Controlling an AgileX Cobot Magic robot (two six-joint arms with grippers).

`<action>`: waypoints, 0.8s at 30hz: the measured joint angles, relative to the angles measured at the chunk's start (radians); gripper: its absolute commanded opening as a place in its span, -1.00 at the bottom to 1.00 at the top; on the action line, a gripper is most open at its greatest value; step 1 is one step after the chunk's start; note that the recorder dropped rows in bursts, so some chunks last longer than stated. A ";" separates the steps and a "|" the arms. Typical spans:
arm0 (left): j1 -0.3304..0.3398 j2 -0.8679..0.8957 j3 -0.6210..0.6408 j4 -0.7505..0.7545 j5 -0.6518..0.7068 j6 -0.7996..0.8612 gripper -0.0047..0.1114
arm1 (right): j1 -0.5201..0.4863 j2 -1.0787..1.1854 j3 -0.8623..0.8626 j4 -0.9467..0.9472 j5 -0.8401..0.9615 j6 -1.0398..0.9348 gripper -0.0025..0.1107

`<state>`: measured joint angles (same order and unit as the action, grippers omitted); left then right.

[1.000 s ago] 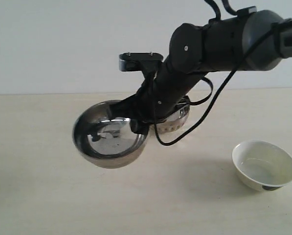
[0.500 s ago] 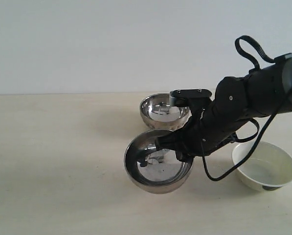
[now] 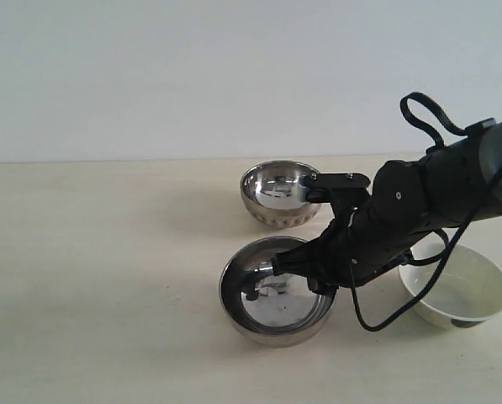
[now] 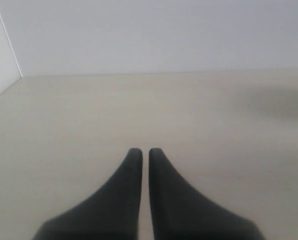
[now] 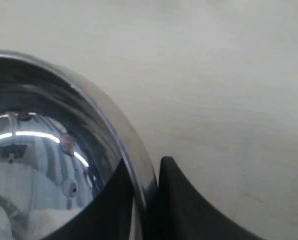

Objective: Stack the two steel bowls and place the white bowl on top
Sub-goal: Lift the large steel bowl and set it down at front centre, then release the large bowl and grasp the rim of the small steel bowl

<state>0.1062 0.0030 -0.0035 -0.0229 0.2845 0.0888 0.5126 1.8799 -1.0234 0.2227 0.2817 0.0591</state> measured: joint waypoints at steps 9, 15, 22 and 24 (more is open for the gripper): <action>0.000 0.000 0.000 0.000 0.000 0.000 -0.85 | 0.000 0.002 0.000 0.000 -0.030 0.004 -0.96; 0.000 0.000 0.000 0.000 0.000 0.000 -0.85 | 0.000 0.008 0.000 0.002 -0.023 0.004 -0.96; 0.000 0.000 0.000 0.000 0.000 0.000 -0.85 | 0.000 0.008 0.000 0.018 -0.021 0.004 -0.52; 0.000 0.000 0.000 0.000 0.000 0.000 -0.85 | 0.000 0.008 0.000 0.018 -0.014 0.004 -0.32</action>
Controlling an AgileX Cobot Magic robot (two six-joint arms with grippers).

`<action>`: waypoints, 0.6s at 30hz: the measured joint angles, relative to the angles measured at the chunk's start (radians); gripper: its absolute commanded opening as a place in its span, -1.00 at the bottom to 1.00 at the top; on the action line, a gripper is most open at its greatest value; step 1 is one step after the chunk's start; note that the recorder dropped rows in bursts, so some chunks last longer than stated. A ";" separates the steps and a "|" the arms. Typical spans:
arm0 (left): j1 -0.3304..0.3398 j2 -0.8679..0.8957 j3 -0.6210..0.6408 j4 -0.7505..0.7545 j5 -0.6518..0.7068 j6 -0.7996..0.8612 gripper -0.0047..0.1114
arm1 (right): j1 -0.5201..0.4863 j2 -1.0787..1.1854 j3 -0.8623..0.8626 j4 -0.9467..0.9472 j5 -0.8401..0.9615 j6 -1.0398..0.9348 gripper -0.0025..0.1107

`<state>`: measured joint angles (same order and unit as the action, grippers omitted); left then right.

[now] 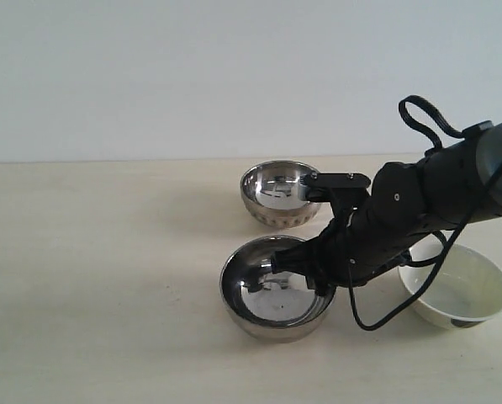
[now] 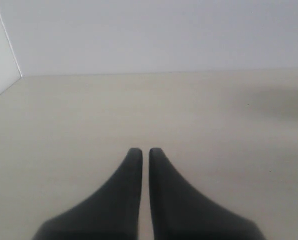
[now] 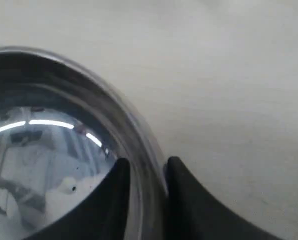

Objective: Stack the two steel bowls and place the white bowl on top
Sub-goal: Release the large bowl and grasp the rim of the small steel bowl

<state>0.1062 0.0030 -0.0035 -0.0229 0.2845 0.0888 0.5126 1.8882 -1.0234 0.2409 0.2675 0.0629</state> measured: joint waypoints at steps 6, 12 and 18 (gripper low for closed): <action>0.000 0.000 0.000 0.000 0.000 0.000 -0.85 | 0.000 0.000 0.000 0.000 0.008 0.000 -0.19; 0.000 0.000 0.000 0.000 0.000 0.000 -0.85 | 0.000 -0.004 -0.007 0.000 -0.009 0.000 -0.19; 0.000 0.000 0.000 0.000 0.000 0.000 -0.85 | 0.000 -0.060 -0.066 0.000 -0.012 0.000 -0.19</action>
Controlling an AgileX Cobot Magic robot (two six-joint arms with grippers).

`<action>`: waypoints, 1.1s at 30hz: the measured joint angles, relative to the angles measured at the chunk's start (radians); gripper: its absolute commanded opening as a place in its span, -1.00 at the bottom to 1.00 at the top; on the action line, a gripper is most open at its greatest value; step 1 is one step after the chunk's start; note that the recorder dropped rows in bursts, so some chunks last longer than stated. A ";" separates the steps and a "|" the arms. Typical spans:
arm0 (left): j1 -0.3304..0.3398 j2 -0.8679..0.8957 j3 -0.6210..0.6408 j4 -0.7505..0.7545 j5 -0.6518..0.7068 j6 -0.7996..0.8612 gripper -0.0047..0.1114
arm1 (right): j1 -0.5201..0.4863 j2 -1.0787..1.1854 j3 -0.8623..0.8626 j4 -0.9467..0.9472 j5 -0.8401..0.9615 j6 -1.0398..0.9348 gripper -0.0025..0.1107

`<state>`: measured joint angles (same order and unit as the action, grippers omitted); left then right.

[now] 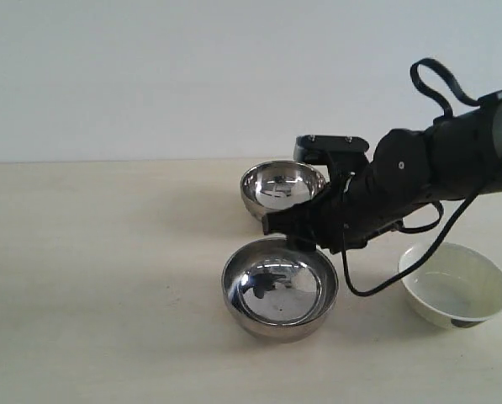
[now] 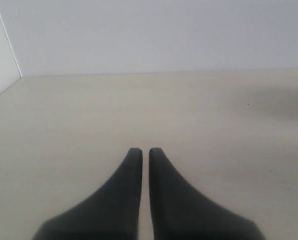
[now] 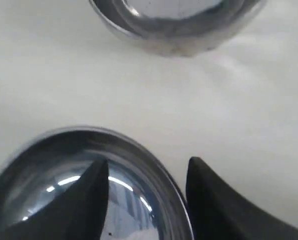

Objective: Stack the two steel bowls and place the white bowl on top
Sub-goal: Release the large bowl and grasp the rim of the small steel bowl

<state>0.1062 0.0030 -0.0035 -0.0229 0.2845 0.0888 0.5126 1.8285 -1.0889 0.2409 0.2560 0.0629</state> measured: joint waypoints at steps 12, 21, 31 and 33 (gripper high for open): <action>0.000 0.000 0.000 0.000 0.000 0.000 -0.85 | -0.082 -0.037 -0.072 -0.018 -0.004 0.037 -0.19; 0.000 0.000 0.000 0.000 0.000 0.000 -0.85 | -0.150 0.014 -0.090 -0.017 -0.139 0.053 0.24; 0.000 0.000 0.000 0.000 0.000 0.000 -0.85 | -0.151 0.214 -0.315 -0.017 -0.090 0.062 0.21; 0.000 0.000 0.000 0.000 0.000 0.000 -0.85 | -0.153 0.279 -0.387 -0.017 -0.071 0.062 0.21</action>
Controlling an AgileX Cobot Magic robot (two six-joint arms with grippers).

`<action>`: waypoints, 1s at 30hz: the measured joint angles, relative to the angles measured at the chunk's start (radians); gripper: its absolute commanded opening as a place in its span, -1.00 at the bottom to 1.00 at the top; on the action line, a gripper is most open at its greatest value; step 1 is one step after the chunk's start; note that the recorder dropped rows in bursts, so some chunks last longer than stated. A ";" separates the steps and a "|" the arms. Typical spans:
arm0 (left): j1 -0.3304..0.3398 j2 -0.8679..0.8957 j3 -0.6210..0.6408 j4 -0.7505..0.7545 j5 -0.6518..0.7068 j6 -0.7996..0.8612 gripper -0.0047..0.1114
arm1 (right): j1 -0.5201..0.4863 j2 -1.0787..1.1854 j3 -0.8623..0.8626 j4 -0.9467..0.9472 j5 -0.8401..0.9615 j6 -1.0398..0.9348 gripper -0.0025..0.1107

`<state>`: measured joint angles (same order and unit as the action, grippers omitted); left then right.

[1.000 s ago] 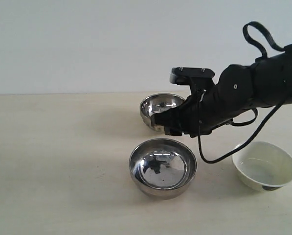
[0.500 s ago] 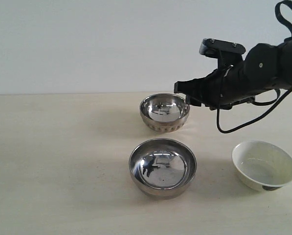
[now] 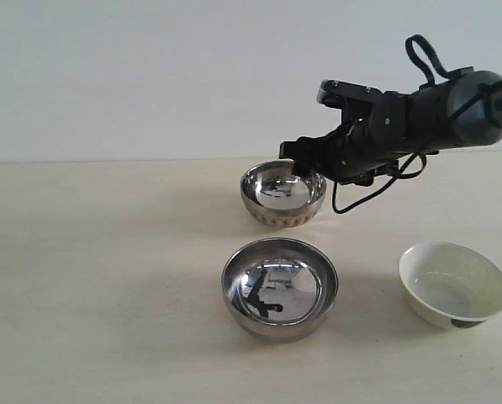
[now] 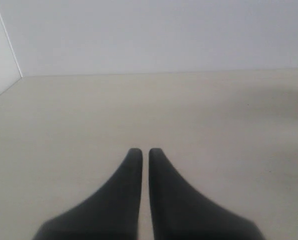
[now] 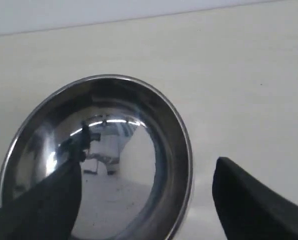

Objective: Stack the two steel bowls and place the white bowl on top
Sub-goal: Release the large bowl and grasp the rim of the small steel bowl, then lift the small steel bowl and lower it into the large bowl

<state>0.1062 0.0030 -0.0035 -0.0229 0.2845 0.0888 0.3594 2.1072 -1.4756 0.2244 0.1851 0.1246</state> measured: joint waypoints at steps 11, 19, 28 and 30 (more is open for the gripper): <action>0.000 0.000 0.000 0.000 0.000 0.000 -0.85 | -0.044 0.237 -0.188 0.006 0.046 0.009 0.16; 0.000 0.000 0.000 0.000 0.000 0.000 -0.85 | -0.044 0.244 -0.198 0.020 0.040 0.015 -0.96; 0.000 0.000 0.000 0.000 0.000 0.000 -0.85 | -0.044 0.226 -0.198 0.020 0.044 0.015 -0.96; 0.000 0.000 0.000 0.000 0.000 0.000 -0.85 | -0.044 0.205 -0.198 0.020 0.044 0.015 -0.96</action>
<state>0.1062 0.0030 -0.0035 -0.0229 0.2845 0.0888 0.3152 2.3125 -1.6740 0.2443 0.2291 0.1397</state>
